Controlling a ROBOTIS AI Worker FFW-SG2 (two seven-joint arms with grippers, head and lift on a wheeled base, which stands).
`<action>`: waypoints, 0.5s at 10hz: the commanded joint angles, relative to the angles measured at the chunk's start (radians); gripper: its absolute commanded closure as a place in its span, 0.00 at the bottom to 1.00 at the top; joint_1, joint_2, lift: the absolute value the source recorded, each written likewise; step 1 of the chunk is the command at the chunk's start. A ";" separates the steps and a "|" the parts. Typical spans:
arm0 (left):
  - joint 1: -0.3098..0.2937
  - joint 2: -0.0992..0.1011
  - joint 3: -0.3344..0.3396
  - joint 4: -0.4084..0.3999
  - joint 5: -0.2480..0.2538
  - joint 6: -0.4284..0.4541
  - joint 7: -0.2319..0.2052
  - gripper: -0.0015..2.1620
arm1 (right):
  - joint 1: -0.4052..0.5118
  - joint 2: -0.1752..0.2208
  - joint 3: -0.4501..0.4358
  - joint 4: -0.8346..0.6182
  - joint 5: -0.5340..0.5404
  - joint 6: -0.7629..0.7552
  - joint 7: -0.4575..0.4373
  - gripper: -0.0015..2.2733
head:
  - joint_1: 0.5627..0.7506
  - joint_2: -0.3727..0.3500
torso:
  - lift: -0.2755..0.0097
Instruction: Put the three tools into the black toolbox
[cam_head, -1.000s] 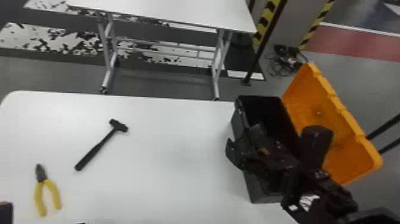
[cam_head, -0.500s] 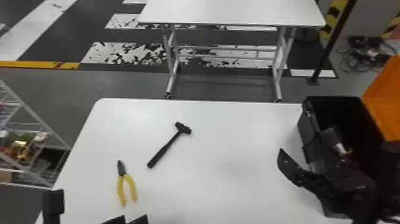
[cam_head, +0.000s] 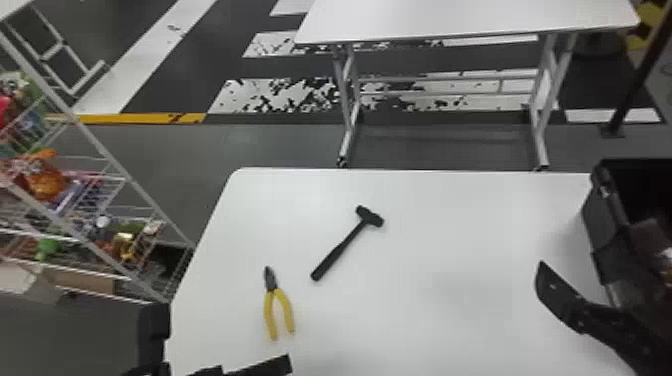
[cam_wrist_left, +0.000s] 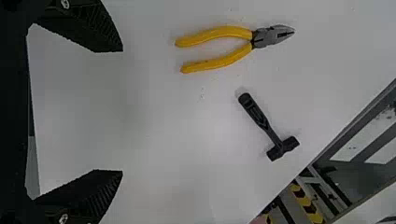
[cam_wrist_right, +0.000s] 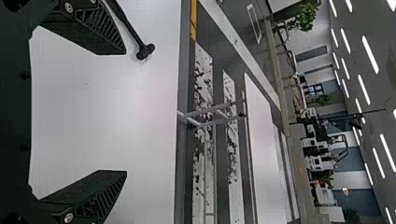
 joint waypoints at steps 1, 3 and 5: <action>-0.030 0.003 0.002 -0.044 -0.013 0.159 0.057 0.03 | 0.006 -0.002 0.000 0.000 0.000 -0.012 0.002 0.04 | 0.70 0.86 | 0.79; -0.097 0.011 0.004 -0.060 -0.050 0.182 0.141 0.03 | 0.014 -0.002 0.000 0.002 0.000 -0.036 0.016 0.04 | 0.70 0.90 | 0.79; -0.156 0.016 0.008 -0.058 -0.096 0.182 0.160 0.03 | 0.014 -0.013 0.003 0.000 0.000 -0.058 0.021 0.04 | 0.70 0.94 | 0.79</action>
